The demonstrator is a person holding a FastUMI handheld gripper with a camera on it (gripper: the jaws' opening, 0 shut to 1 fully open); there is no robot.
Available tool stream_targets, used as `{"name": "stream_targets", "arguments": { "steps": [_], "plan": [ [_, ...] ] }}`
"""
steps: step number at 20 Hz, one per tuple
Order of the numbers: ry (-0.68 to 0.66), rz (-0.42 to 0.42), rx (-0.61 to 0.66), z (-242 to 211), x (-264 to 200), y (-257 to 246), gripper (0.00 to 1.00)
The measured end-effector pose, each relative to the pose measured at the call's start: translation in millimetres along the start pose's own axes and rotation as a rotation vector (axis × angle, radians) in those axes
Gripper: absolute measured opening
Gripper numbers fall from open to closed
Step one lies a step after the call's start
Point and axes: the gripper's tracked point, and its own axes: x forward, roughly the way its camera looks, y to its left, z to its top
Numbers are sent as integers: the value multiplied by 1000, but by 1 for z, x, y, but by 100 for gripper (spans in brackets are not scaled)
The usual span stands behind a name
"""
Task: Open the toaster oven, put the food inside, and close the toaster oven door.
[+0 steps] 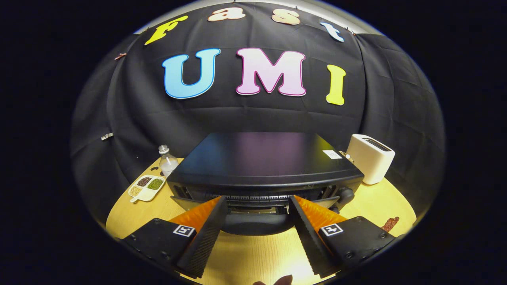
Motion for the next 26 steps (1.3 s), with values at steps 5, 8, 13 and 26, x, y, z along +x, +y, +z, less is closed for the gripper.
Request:
{"name": "stream_targets", "arguments": {
  "steps": [5, 8, 13, 26],
  "plan": [
    [22, 4, 23, -25, -22, 0, 98],
    [48, 8, 32, -39, -31, -1, 98],
    [98, 5, 7, -63, -42, 0, 99],
    [349, 32, -10, -149, -67, -11, 98]
  ]
}}
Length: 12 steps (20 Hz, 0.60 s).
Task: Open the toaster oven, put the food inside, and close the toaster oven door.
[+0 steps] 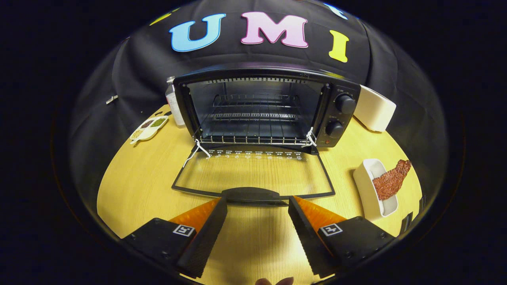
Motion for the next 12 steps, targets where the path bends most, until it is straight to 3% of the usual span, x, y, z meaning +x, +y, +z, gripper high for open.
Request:
{"name": "stream_targets", "arguments": {
  "steps": [6, 12],
  "plan": [
    [-39, 66, 18, 31, -23, -14, 98],
    [-204, 140, -29, 100, -84, -57, 98]
  ]
}}
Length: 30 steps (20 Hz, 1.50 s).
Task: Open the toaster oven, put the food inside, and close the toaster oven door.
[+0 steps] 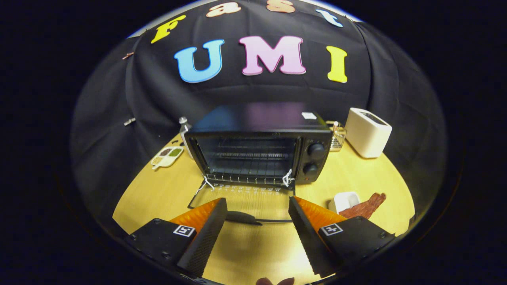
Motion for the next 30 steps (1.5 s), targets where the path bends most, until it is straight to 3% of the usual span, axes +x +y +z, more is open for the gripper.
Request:
{"name": "stream_targets", "arguments": {
  "steps": [4, 14, 22, 30],
  "plan": [
    [-15, 53, -90, 26, -28, -40, 98],
    [159, 127, -70, 37, -43, -178, 100],
    [354, 141, 20, -17, -3, -265, 99],
    [579, 297, 108, -80, 30, -258, 99]
  ]
}}
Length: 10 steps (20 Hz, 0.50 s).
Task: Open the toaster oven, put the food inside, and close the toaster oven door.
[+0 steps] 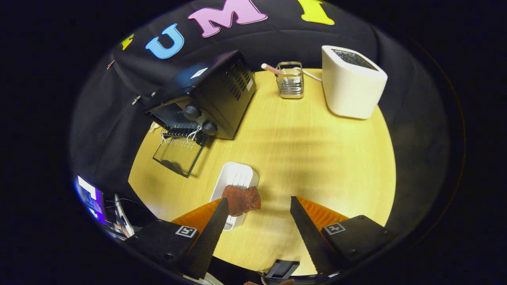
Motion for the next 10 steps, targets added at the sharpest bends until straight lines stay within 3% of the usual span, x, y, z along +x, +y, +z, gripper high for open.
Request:
{"name": "stream_targets", "arguments": {
  "steps": [2, 3, 7, 10],
  "plan": [
    [41, 35, 16, -2, 16, 3, 96],
    [72, 36, 17, -5, 26, 2, 86],
    [130, 112, 100, -10, 27, 16, 29],
    [68, 97, 62, -3, 18, 21, 16]
  ]
}}
